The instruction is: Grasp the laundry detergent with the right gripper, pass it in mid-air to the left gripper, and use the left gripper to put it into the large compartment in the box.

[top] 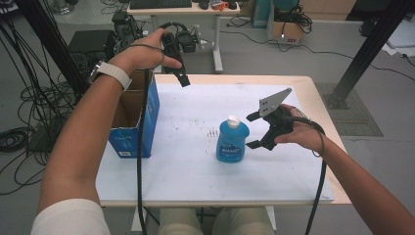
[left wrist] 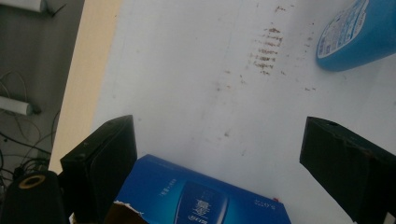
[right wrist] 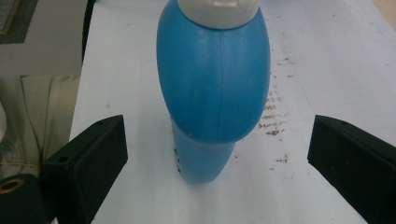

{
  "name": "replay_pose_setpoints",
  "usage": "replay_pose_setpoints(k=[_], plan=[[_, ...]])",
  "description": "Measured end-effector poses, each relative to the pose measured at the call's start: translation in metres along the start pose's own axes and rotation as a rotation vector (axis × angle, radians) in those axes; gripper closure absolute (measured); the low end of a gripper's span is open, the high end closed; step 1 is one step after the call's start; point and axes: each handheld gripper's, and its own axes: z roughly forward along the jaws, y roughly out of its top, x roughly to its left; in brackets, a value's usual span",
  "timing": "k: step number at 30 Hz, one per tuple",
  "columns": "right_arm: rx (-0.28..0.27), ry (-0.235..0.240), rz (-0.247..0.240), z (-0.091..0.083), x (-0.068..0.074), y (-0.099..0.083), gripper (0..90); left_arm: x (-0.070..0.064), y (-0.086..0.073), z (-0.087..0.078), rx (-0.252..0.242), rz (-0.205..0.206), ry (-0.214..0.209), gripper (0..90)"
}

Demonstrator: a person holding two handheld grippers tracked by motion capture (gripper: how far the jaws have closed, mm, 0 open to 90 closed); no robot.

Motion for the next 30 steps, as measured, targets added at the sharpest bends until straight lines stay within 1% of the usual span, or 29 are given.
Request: replay_pose_setpoints(k=[2, 5, 7, 8, 9, 12, 13, 14, 16, 17, 18, 19, 20, 21, 22, 26, 28, 29, 30], plan=[[-0.010, 0.001, -0.007, 0.002, 0.000, 0.000, 4.7, 0.000, 0.000, 0.000, 0.004, -0.003, 0.001, 11.3], [-0.008, 0.003, -0.003, 0.003, 0.000, -0.002, 4.6, 0.000, 0.000, 0.000, 0.002, -0.002, 0.001, 11.3], [-0.026, 0.007, -0.006, 0.006, 0.000, -0.004, 4.4, -0.001, 0.000, 0.000, 0.002, -0.002, 0.001, 11.3], [-0.026, 0.007, -0.006, 0.006, 0.000, -0.004, 4.4, -0.001, 0.000, 0.000, 0.003, -0.003, 0.001, 11.3], [-0.024, 0.009, 0.010, 0.006, 0.001, -0.005, 4.4, -0.001, 0.000, 0.000, -0.001, -0.002, 0.002, 11.3], [-0.059, 0.014, 0.000, 0.007, -0.001, -0.007, 4.3, -0.001, 0.000, 0.000, 0.000, -0.002, 0.002, 11.3], [-0.055, 0.011, 0.002, 0.007, -0.001, -0.007, 4.4, -0.001, 0.000, 0.000, 0.001, -0.002, 0.002, 11.3], [-0.066, 0.017, 0.003, 0.008, -0.001, -0.008, 4.4, -0.001, 0.001, 0.000, 0.000, -0.001, 0.001, 11.3], [-0.060, 0.014, 0.011, 0.009, 0.000, -0.009, 4.1, -0.001, 0.001, 0.001, -0.003, 0.000, 0.001, 11.3], [-0.070, 0.015, 0.001, 0.010, -0.001, -0.009, 3.9, -0.001, 0.001, 0.001, 0.000, 0.000, 0.000, 11.3], [-0.064, 0.015, 0.019, 0.010, 0.000, -0.010, 3.8, -0.001, 0.001, 0.001, 0.002, 0.000, 0.000, 11.3], [-0.066, 0.016, 0.021, 0.010, 0.001, -0.010, 3.6, -0.001, 0.001, 0.001, 0.004, -0.001, -0.002, 11.3], [-0.071, 0.010, 0.004, 0.010, -0.001, -0.011, 3.3, -0.001, 0.001, 0.001, 0.002, -0.001, 0.000, 11.3], [-0.069, 0.015, 0.019, 0.011, 0.000, -0.011, 3.1, -0.001, 0.001, 0.001, 0.003, -0.002, 0.000, 11.3], [-0.067, 0.014, 0.021, 0.011, 0.001, -0.011, 3.1, -0.001, 0.001, 0.001, 0.003, -0.002, 0.000, 11.3], [-0.060, 0.011, 0.001, 0.013, 0.000, -0.012, 3.0, -0.001, 0.001, 0.001, 0.003, -0.002, 0.003, 11.3], [-0.060, 0.020, 0.000, 0.015, -0.001, -0.012, 3.1, 0.000, 0.001, 0.002, -0.001, -0.002, 0.003, 11.3], [-0.060, 0.013, -0.006, 0.015, 0.000, -0.012, 3.1, 0.000, 0.001, 0.002, 0.000, -0.002, 0.003, 11.3], [-0.051, 0.008, 0.003, 0.015, 0.000, -0.012, 3.1, 0.000, 0.001, 0.002, 0.000, -0.003, 0.003, 11.3]])
